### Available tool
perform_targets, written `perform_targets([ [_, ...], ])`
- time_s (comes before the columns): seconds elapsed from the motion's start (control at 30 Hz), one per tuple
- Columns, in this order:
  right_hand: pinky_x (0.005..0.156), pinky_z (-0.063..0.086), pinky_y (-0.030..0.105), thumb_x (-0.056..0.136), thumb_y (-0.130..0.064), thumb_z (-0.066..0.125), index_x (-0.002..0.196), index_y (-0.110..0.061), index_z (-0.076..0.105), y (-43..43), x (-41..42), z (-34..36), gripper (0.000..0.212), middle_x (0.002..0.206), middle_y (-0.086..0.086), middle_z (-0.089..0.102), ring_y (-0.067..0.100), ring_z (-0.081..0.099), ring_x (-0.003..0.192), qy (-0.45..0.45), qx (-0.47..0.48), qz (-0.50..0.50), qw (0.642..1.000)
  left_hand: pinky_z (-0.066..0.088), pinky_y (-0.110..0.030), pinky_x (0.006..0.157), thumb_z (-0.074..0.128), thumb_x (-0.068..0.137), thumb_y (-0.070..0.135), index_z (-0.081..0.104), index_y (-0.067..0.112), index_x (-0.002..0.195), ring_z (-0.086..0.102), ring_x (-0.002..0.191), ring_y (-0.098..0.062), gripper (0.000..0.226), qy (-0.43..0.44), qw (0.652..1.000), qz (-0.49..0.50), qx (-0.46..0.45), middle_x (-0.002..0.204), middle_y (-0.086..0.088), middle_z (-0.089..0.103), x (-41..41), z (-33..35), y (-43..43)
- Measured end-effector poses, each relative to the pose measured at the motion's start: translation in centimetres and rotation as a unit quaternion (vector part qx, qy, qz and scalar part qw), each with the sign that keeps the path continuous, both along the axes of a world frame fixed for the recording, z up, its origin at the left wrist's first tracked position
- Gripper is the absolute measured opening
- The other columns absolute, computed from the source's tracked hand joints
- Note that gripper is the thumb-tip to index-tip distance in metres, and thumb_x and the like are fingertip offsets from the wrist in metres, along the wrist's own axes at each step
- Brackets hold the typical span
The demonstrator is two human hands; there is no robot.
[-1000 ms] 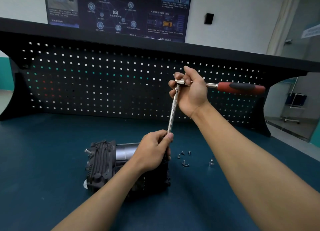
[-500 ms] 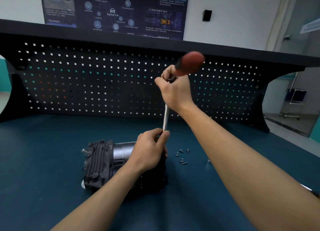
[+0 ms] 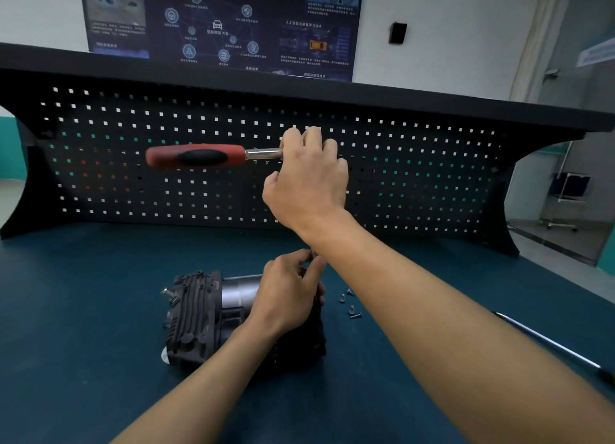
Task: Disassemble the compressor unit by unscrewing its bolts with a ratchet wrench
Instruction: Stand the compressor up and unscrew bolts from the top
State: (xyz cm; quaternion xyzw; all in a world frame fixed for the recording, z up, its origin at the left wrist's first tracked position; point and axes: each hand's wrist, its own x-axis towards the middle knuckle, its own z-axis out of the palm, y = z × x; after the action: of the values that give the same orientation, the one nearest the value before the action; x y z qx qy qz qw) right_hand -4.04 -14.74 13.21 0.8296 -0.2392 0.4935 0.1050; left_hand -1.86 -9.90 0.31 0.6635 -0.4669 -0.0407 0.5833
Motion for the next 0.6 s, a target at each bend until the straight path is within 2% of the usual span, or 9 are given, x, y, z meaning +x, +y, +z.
perform_targets([
  [0.1, 0.073, 0.043, 0.036, 0.084, -0.031, 0.062, 0.101, -0.023, 0.05, -0.5, -0.1, 0.1, 0.023, 0.107, -0.001, 0.049, 0.022, 0.047, 0.092, -0.006, 0.034, 0.059, 0.998, 0.059, -0.039, 0.061, 0.052, 0.098, 0.039, 0.068, 0.025, 0.088, 0.07, 0.059, -0.017, 0.024, 0.019, 1.0, -0.018, 0.004, 0.063, -0.002, 0.071, 0.0, 0.1, 0.0],
  [0.17, 0.069, 0.042, 0.033, 0.084, -0.029, 0.064, 0.086, -0.025, 0.047, -0.9, -0.3, 0.3, 0.017, 0.098, -0.005, 0.047, 0.019, 0.046, 0.087, -0.039, 0.105, 0.158, 0.981, 0.058, -0.038, 0.063, 0.052, 0.099, 0.044, 0.067, 0.022, 0.098, 0.071, 0.061, -0.016, 0.027, 0.03, 0.999, -0.03, 0.006, 0.066, -0.002, 0.072, 0.2, 0.1, 0.1],
  [0.2, 0.067, 0.041, 0.032, 0.084, -0.024, 0.066, 0.077, -0.025, 0.045, -1.0, -0.3, 0.5, 0.023, 0.092, -0.006, 0.046, 0.018, 0.047, 0.083, -0.064, 0.148, 0.218, 0.963, 0.057, -0.037, 0.064, 0.051, 0.1, 0.045, 0.065, 0.021, 0.097, 0.071, 0.061, -0.015, 0.028, 0.029, 0.999, -0.036, 0.007, 0.067, -0.003, 0.073, 0.3, 0.1, 0.2],
  [0.27, 0.065, 0.042, 0.033, 0.084, -0.009, 0.07, 0.065, -0.023, 0.042, -1.0, -0.6, 0.8, 0.037, 0.08, -0.004, 0.046, 0.016, 0.045, 0.073, -0.109, 0.219, 0.341, 0.908, 0.057, -0.038, 0.066, 0.047, 0.102, 0.043, 0.06, 0.019, 0.093, 0.071, 0.062, -0.017, 0.029, 0.03, 0.998, -0.059, 0.007, 0.069, -0.005, 0.073, 0.4, 0.2, 0.3],
  [0.33, 0.067, 0.041, 0.03, 0.085, 0.002, 0.069, 0.059, -0.019, 0.041, -0.7, -0.8, 0.9, 0.044, 0.072, 0.004, 0.045, 0.019, 0.043, 0.07, -0.121, 0.28, 0.457, 0.836, 0.058, -0.047, 0.074, 0.043, 0.104, 0.04, 0.059, 0.018, 0.099, 0.072, 0.066, -0.024, 0.029, 0.048, 0.995, -0.086, 0.003, 0.074, -0.009, 0.073, 0.5, 0.2, 0.3],
  [0.4, 0.064, 0.041, 0.024, 0.09, -0.005, 0.067, 0.06, -0.016, 0.039, -0.2, -1.0, 0.9, 0.042, 0.073, 0.008, 0.046, 0.02, 0.045, 0.071, -0.106, 0.358, 0.538, 0.755, 0.057, -0.054, 0.08, 0.04, 0.105, 0.041, 0.059, 0.018, 0.108, 0.072, 0.07, -0.028, 0.03, 0.063, 0.992, -0.106, 0.0, 0.08, -0.01, 0.073, 0.6, 0.2, 0.5],
  [0.53, 0.061, 0.037, 0.025, 0.088, -0.03, 0.059, 0.066, -0.017, 0.051, 0.0, -1.3, 1.4, 0.027, 0.074, -0.004, 0.055, 0.012, 0.054, 0.073, -0.05, 0.457, 0.604, 0.651, 0.056, -0.055, 0.082, 0.037, 0.104, 0.044, 0.056, 0.019, 0.111, 0.072, 0.076, -0.03, 0.033, 0.073, 0.989, -0.128, -0.004, 0.085, -0.009, 0.073, 0.6, 0.2, 0.8],
  [0.6, 0.061, 0.035, 0.026, 0.09, -0.035, 0.053, 0.055, -0.024, 0.053, -0.5, -1.7, 1.8, 0.037, 0.075, -0.006, 0.053, 0.013, 0.055, 0.074, -0.044, 0.496, 0.637, 0.589, 0.056, -0.056, 0.082, 0.038, 0.104, 0.044, 0.057, 0.018, 0.109, 0.072, 0.077, -0.032, 0.032, 0.084, 0.987, -0.135, -0.008, 0.083, -0.01, 0.072, 0.6, 0.2, 0.9],
])
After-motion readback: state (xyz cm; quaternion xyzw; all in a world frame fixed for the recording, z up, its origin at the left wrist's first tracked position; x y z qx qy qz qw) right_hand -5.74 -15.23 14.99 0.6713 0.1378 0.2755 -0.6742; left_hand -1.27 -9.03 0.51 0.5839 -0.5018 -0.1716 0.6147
